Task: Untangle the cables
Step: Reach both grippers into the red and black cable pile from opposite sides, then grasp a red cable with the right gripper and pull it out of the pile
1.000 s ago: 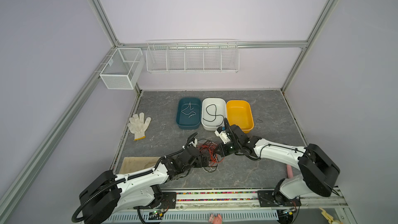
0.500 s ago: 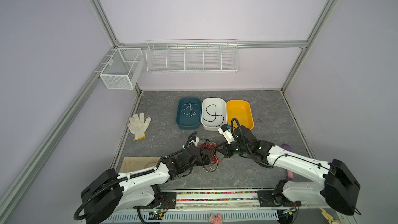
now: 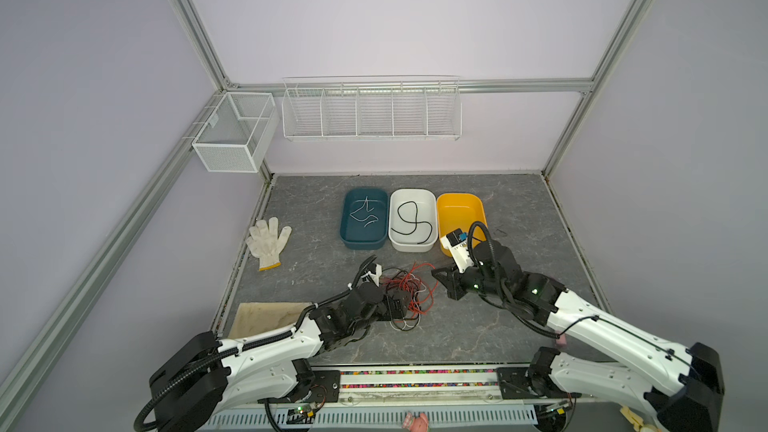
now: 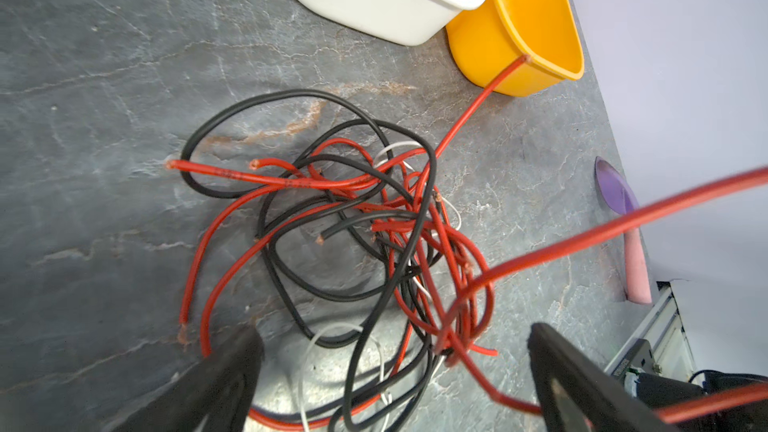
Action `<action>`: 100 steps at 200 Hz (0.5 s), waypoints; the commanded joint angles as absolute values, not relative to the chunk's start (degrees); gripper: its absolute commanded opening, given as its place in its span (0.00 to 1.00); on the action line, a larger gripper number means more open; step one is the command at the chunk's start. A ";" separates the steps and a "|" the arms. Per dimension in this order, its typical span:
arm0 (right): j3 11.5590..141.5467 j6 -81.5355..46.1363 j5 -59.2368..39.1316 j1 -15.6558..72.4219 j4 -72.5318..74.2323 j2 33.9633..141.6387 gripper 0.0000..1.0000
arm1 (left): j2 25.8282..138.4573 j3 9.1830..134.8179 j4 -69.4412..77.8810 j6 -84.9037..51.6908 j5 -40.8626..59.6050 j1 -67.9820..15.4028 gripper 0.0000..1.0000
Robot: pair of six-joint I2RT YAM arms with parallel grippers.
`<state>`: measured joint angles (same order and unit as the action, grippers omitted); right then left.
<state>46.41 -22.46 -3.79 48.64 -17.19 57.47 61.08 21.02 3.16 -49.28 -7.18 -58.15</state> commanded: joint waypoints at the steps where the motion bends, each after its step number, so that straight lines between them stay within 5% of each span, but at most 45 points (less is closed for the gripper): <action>1: 49.39 -20.58 -0.60 49.00 -20.94 54.21 0.07 | 60.31 19.65 3.86 -49.89 -6.60 -58.45 0.99; 100: 60.00 -18.58 1.70 48.94 -31.62 47.90 0.07 | 62.27 18.28 6.24 -50.51 -5.98 -58.45 0.99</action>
